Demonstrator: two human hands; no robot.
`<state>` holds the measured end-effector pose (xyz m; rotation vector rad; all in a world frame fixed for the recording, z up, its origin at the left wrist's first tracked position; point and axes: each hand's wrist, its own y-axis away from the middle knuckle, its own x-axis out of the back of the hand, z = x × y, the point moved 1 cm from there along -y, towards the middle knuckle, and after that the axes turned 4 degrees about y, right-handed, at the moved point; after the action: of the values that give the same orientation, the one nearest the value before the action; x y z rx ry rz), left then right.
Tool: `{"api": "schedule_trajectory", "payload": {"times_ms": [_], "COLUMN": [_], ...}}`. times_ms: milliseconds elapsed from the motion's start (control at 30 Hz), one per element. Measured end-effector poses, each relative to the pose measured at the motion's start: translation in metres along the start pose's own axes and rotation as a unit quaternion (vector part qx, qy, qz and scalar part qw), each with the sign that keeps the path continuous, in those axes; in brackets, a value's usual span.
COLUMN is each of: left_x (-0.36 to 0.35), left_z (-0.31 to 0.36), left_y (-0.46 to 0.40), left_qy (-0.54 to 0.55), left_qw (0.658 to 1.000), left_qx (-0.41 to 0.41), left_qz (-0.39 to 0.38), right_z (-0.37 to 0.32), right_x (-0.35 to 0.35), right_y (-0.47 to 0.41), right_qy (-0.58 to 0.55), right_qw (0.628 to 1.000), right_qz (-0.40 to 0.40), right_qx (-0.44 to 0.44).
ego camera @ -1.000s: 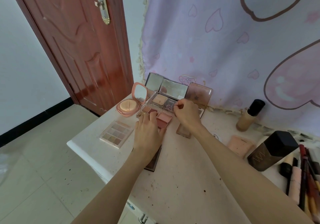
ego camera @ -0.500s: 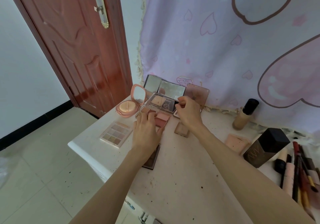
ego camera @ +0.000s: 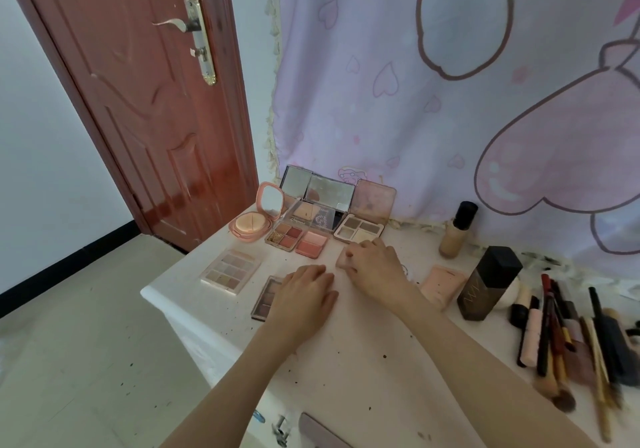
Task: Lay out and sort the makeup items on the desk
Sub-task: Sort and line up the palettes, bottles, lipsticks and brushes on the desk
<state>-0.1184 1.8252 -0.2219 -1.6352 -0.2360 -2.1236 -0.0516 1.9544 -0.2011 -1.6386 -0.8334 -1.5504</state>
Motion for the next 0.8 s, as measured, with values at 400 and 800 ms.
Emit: {"api": "schedule_trajectory", "payload": {"times_ms": [400, 800], "left_x": [-0.002, 0.009], "left_z": [0.000, -0.002], "left_y": [0.003, 0.017], "left_qy": [0.003, 0.186], "left_qw": [1.000, 0.972], "left_qx": [-0.008, -0.107], "left_qz": [0.029, 0.100], "right_z": [0.002, 0.002], "right_x": [0.015, -0.010], "right_y": [0.038, 0.073], "right_qy": [-0.323, -0.630], "right_qw": [0.941, 0.772], "right_qz": [0.095, 0.046], "right_qx": [-0.039, -0.074]}}
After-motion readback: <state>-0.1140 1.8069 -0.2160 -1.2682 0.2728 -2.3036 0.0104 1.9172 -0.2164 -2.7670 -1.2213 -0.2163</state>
